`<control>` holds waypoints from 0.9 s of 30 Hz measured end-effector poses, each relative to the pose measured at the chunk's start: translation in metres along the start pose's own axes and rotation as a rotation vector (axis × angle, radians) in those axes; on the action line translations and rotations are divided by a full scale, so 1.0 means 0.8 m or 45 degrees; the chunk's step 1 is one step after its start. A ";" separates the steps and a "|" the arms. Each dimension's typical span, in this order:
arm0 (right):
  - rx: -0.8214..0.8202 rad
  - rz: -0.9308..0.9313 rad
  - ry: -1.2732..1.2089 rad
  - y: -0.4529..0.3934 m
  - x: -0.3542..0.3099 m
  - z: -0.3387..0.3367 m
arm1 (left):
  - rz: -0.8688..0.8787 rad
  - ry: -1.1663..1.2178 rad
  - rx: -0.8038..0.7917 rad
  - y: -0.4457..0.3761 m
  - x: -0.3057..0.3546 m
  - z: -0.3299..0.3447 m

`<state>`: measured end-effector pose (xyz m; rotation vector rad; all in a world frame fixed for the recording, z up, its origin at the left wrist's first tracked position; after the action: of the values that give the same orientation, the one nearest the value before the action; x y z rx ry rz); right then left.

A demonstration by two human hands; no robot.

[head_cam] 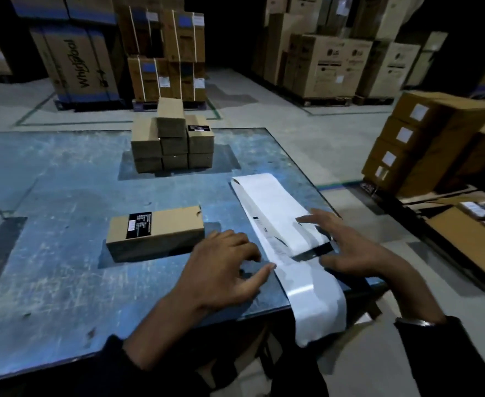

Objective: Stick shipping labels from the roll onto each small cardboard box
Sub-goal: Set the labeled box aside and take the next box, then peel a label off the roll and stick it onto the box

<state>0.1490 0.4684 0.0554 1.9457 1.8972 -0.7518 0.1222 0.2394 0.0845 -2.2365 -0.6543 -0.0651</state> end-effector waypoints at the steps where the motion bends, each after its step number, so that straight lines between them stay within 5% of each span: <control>1: 0.030 -0.011 0.009 -0.002 0.008 0.003 | -0.042 -0.018 -0.067 -0.004 -0.001 0.022; 10: 0.407 -0.232 -0.163 -0.007 0.017 -0.030 | -0.099 -0.224 -0.319 -0.014 -0.023 0.074; 15: 0.566 -0.090 -0.473 -0.051 0.003 -0.091 | -0.119 -0.105 -0.308 -0.037 -0.030 0.077; 21: 0.799 0.054 -1.016 -0.206 -0.013 -0.143 | -0.308 -0.055 -0.346 -0.076 -0.063 0.110; 24: 0.812 0.227 -1.200 -0.308 0.009 -0.139 | -0.347 0.081 -0.511 -0.057 -0.065 0.129; 27: 0.816 0.299 -1.359 -0.402 0.032 -0.125 | -0.345 0.127 -0.461 -0.054 -0.065 0.126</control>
<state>-0.1550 0.5675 0.1641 1.4400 0.8067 -1.9602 0.0407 0.3126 0.0317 -2.4501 -0.9478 -0.4608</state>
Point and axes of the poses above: each hand's wrist, its own y-axis away from the middle knuckle, its own z-axis out of the palm, x = y × z, the point moved 10 cm from there along -y, towards the middle knuckle, and after that the axes turned 11 degrees about x, right-handed, at the moved point
